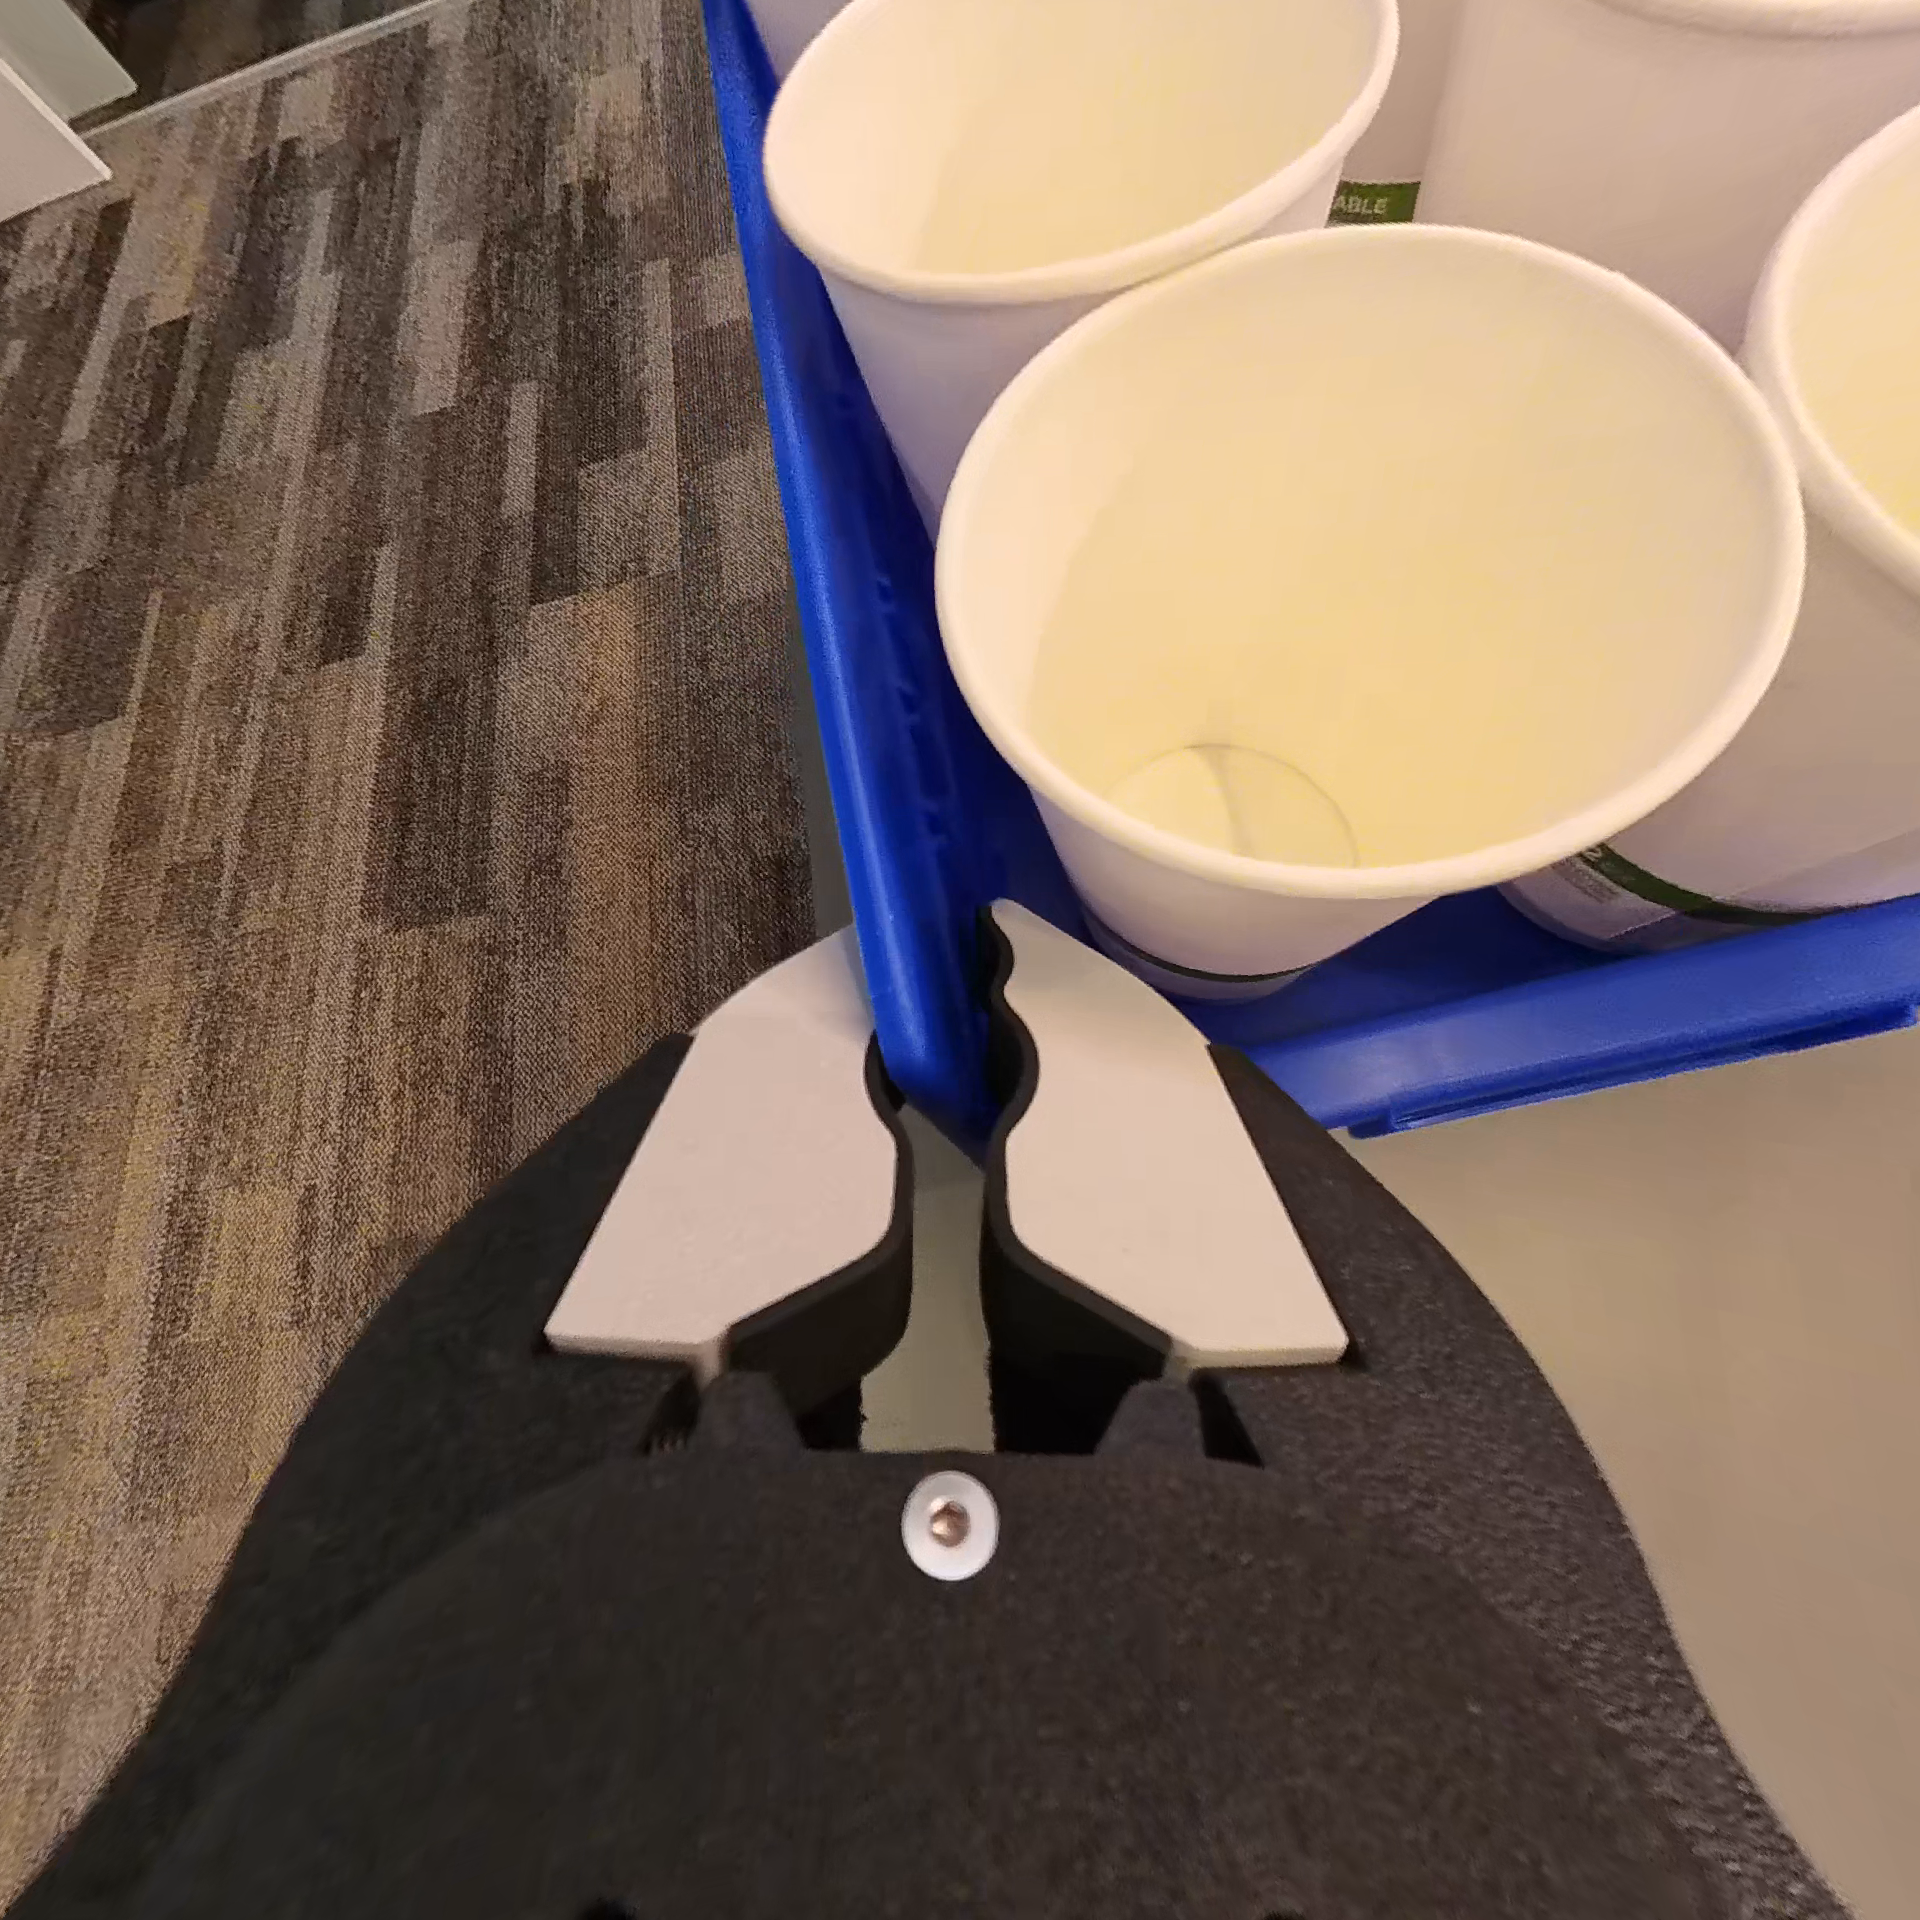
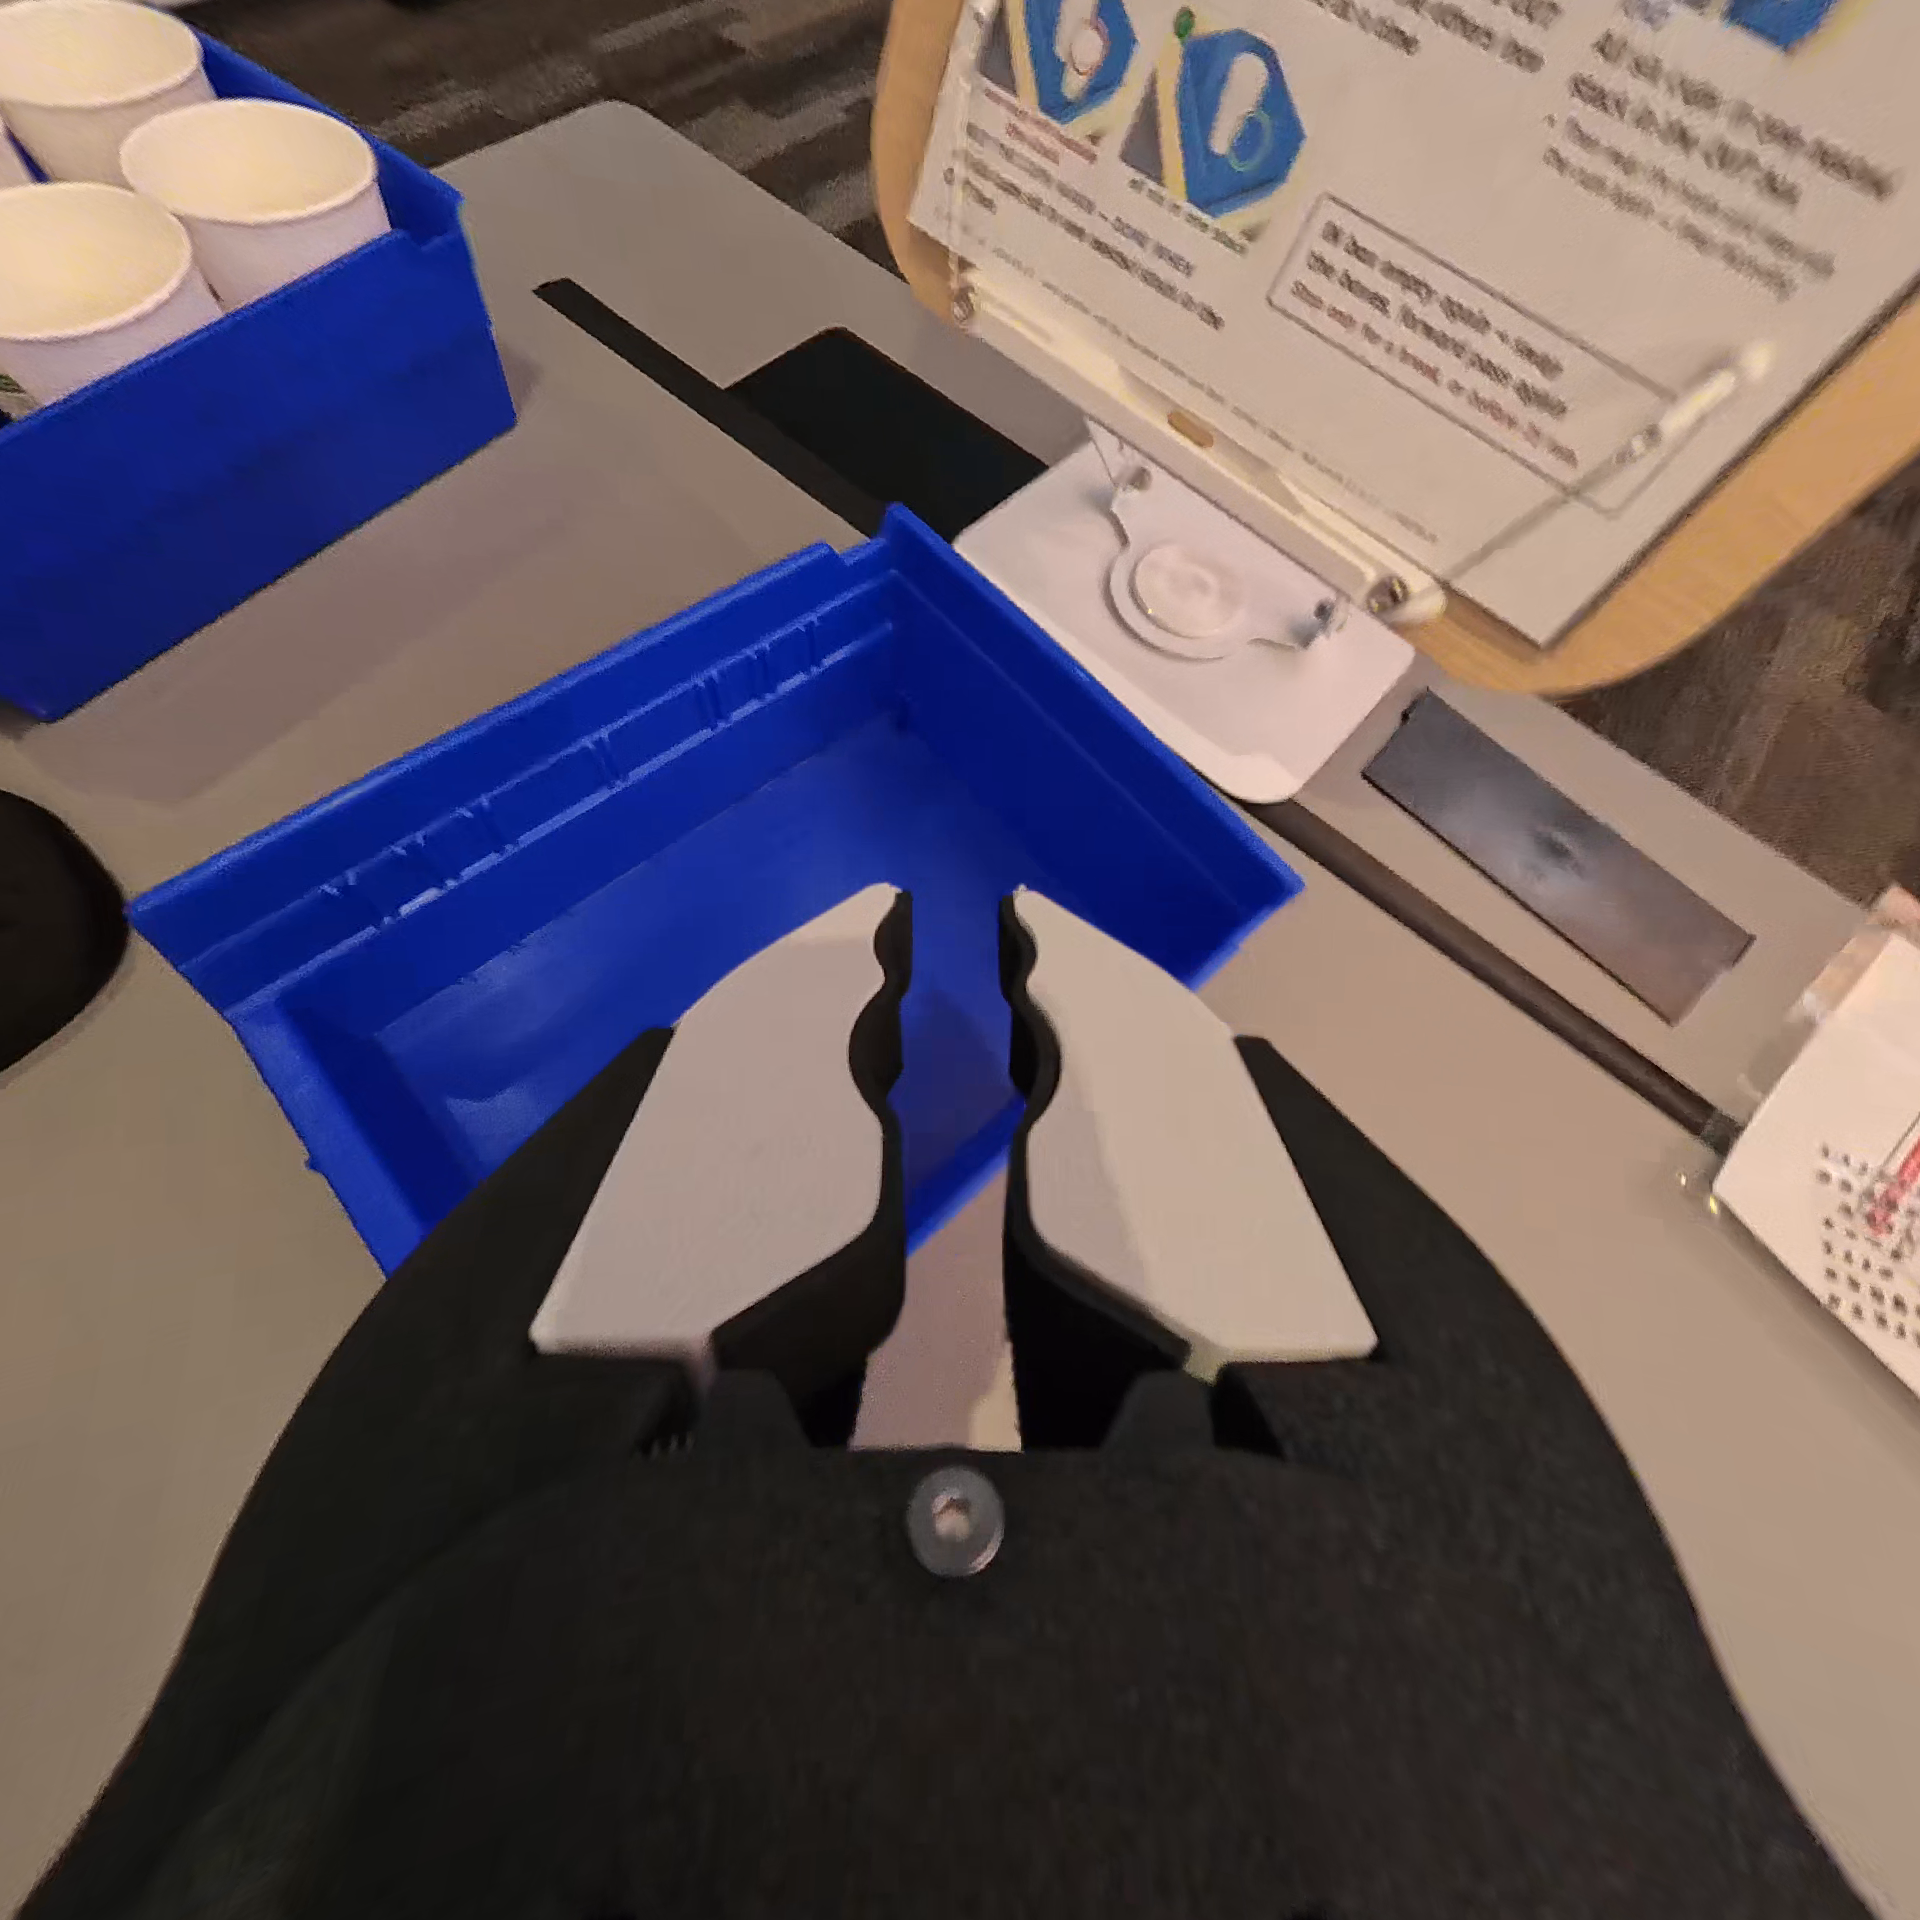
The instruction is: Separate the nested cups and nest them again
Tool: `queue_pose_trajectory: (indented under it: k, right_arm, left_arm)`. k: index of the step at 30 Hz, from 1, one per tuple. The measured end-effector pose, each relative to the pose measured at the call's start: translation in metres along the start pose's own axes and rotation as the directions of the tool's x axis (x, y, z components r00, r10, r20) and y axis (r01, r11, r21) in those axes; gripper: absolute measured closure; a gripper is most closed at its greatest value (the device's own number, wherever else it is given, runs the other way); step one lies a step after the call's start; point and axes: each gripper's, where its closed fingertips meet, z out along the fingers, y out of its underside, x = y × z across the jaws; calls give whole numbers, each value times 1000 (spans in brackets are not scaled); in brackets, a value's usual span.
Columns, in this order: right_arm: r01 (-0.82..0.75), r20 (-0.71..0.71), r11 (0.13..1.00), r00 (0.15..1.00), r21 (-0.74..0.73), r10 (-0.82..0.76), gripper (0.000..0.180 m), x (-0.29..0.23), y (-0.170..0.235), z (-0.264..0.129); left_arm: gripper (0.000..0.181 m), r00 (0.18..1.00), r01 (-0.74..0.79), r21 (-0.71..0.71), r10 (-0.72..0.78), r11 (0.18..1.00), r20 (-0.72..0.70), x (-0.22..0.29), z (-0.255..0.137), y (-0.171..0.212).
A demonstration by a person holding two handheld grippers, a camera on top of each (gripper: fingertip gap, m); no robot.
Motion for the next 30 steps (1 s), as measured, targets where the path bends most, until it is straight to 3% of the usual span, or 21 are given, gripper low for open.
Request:
queue_pose_trajectory:
  k: [10,13,18,22,25,30]
  right_arm:
    - [-149,-106,977,985,-153,134,168,28,59,-3]
    - [-203,-131,958,975,-204,179,164,27,71,5]
    - [-347,-192,905,933,-248,305,134,28,84,23]
    - [-417,-237,837,906,-355,351,113,22,104,44]
    - [-430,-271,772,902,-468,338,116,18,125,57]
    - [-434,-228,720,900,-542,371,156,13,136,72]
  left_arm:
    - [174,999,51,8,-51,999,-6,-10,-1,4]
    - [152,994,98,6,-98,995,52,-19,-5,8]
    - [130,978,189,59,-193,980,77,-23,-24,22]
    - [132,960,252,161,-268,954,83,-20,-50,26]
    - [133,951,278,204,-299,939,76,-11,-67,29]
    - [135,955,256,236,-283,938,87,12,-91,30]
